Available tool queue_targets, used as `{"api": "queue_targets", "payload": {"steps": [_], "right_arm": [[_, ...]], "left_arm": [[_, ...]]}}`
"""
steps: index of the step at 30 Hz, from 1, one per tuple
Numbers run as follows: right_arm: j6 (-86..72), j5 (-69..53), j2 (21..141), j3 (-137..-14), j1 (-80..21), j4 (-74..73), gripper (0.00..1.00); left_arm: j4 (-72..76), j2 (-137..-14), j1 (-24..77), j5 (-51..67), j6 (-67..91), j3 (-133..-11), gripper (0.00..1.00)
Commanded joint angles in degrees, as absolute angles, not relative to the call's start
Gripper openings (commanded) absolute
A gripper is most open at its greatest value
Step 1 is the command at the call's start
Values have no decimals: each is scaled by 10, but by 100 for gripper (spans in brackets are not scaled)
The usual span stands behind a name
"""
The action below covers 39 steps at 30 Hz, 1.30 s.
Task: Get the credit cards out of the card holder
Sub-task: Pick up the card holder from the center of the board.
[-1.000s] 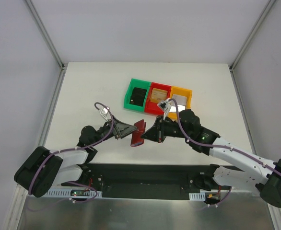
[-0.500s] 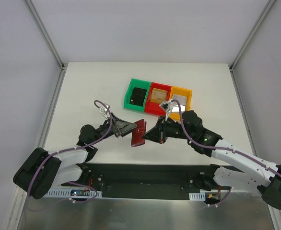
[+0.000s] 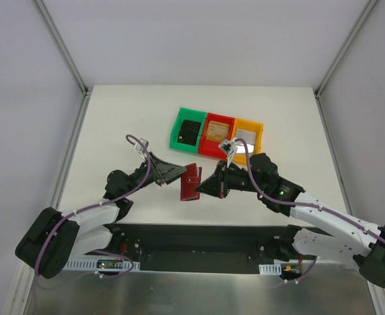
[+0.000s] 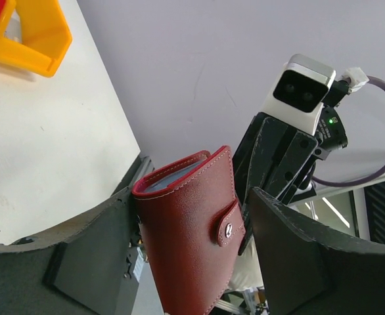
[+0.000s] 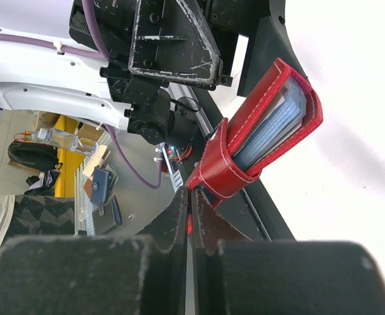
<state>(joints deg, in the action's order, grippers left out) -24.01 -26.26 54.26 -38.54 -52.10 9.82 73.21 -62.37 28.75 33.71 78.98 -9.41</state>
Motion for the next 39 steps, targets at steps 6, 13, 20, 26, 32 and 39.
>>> {"api": "queue_targets", "payload": {"steps": [6, 13, 20, 26, 32, 39], "right_arm": [[-244, -261, 530, -390, -520, 134, 0], [-246, -259, 525, -389, -519, 134, 0], [-248, -241, 526, -395, -519, 112, 7], [-184, -187, 519, -445, -521, 3, 52], [-105, -115, 517, -506, -535, -121, 59], [-74, -25, 519, -533, -549, -176, 61]], "left_arm": [[947, -606, 286, 371, 804, -126, 57], [943, -595, 286, 372, 802, -119, 45], [906, -575, 286, 374, 788, -113, 31], [733, -506, 286, 384, 717, -133, 22], [407, -407, 287, 338, 573, -180, 10], [355, -415, 287, 321, 563, -186, 0]]}}
